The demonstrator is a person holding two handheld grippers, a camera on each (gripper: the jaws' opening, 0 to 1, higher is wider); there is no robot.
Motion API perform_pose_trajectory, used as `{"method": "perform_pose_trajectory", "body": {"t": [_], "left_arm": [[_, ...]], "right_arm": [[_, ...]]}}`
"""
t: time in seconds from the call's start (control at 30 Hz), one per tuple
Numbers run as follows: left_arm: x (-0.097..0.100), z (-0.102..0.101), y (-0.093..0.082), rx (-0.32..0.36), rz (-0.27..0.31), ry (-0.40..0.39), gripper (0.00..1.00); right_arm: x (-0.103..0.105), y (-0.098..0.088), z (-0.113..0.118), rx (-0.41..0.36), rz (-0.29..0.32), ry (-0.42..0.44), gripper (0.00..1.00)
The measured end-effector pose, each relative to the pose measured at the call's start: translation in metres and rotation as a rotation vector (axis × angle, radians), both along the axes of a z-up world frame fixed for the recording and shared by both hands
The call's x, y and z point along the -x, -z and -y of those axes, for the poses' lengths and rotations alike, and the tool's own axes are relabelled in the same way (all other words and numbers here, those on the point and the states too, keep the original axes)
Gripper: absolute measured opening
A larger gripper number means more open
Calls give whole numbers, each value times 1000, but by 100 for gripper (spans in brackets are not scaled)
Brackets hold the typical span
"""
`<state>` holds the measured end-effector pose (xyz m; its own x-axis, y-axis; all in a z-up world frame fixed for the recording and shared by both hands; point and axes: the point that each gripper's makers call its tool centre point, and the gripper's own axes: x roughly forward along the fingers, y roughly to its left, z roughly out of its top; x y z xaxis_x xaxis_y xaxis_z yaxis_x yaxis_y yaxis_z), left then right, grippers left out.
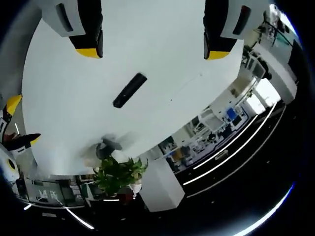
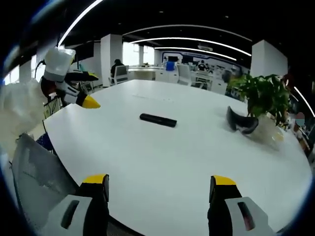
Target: Press the specified remote control buttons in sequence, fully releasing each button before pressing the next.
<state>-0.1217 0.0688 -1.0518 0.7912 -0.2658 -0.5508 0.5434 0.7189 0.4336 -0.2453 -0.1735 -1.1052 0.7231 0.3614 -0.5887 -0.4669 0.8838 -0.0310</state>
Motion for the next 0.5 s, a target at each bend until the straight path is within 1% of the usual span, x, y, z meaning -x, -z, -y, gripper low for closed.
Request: {"method": "perform_pose_trajectory", "body": {"t": [0.17, 0.3, 0.5], "left_arm": [[-16, 3, 3, -32, -27, 34, 85], [-28, 6, 1, -30, -27, 48, 82], [-44, 16, 7, -42, -37, 71, 81]], "right_arm": [[1, 1, -1, 3, -6, -5, 83], [1, 2, -2, 10, -13, -11, 82], [1, 4, 0, 19, -19, -6, 82]]}}
